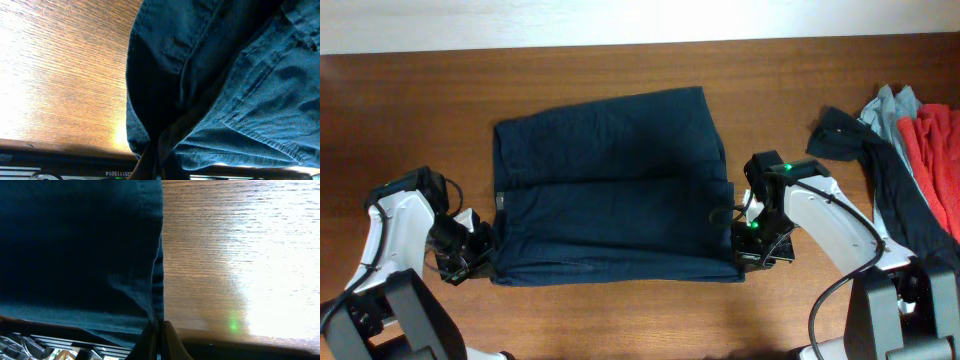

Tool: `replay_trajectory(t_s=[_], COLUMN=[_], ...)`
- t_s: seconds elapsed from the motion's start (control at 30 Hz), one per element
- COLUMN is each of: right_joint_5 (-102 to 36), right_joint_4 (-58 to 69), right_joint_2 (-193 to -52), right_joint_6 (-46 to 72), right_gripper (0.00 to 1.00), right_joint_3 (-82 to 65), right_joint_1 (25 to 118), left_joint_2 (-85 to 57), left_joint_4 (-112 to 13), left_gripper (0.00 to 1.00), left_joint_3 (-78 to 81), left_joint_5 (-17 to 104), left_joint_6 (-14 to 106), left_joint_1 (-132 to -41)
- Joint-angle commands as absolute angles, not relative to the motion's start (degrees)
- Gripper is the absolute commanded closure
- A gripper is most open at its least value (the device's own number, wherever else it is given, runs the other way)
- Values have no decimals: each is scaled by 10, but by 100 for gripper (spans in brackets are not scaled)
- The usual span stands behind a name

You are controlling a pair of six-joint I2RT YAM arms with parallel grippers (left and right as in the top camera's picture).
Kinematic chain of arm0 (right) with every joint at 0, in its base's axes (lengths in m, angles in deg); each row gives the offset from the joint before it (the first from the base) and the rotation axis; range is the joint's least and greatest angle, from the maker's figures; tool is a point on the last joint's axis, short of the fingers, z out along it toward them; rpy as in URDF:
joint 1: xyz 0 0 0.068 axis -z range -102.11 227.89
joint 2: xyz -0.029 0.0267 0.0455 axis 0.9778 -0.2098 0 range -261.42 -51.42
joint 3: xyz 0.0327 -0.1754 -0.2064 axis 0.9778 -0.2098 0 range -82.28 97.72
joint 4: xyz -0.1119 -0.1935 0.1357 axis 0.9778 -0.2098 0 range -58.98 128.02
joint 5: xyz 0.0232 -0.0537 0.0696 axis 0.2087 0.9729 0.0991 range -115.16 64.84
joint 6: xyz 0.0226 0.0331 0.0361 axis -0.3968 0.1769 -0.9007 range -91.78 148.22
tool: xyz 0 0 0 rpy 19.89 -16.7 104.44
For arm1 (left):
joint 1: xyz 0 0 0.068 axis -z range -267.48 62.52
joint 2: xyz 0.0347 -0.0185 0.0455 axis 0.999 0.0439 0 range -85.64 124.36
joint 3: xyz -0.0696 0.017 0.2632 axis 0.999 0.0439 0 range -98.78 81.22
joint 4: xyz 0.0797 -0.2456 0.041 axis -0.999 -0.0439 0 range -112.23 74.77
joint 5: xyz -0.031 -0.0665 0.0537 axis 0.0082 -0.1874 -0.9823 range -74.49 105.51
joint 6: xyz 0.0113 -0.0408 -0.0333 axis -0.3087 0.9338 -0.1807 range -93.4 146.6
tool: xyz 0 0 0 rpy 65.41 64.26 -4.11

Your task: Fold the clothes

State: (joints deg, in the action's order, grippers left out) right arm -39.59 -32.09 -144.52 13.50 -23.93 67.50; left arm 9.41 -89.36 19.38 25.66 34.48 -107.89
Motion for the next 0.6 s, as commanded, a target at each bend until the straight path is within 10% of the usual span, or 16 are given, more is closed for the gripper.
replay_trajectory(t_s=[0.0,0.07,0.1,0.17,0.27,0.37,0.5,0.57], right_joint_5=[-354,-351,-350,-350,-350,-371,-470,-475], right_joint_4=[-336,-345,-346,-342,-319,-256,-167,-169], right_joint_2=[-1438,-1438,-1438,-1438,-1438,-1438,-1438,-1438], right_joint_6=[145,145,145,145,145,142,147,142], right_gripper=[96,93,53,25,13,12,48,30], right_joint_3=[-235,-235,-235,-235,-236,-251,-255,-255], right_joint_1=[685,685,685,685,685,685,685,685], left_joint_2=[95,95,95,95,95,95,96,100], left_joint_4=[-898,-906,-907,-903,-881,-831,-784,-780], left_gripper=[99,99,87,63,49,45,46,46], left_joint_3=[182,182,182,182,182,184,196,205], left_joint_5=[222,222,222,222,222,248,297,297], left_joint_6=[329,329,329,329,329,329,311,295], left_joint_1=[-1090,-1090,-1090,-1090,-1090,-1089,-1075,-1060])
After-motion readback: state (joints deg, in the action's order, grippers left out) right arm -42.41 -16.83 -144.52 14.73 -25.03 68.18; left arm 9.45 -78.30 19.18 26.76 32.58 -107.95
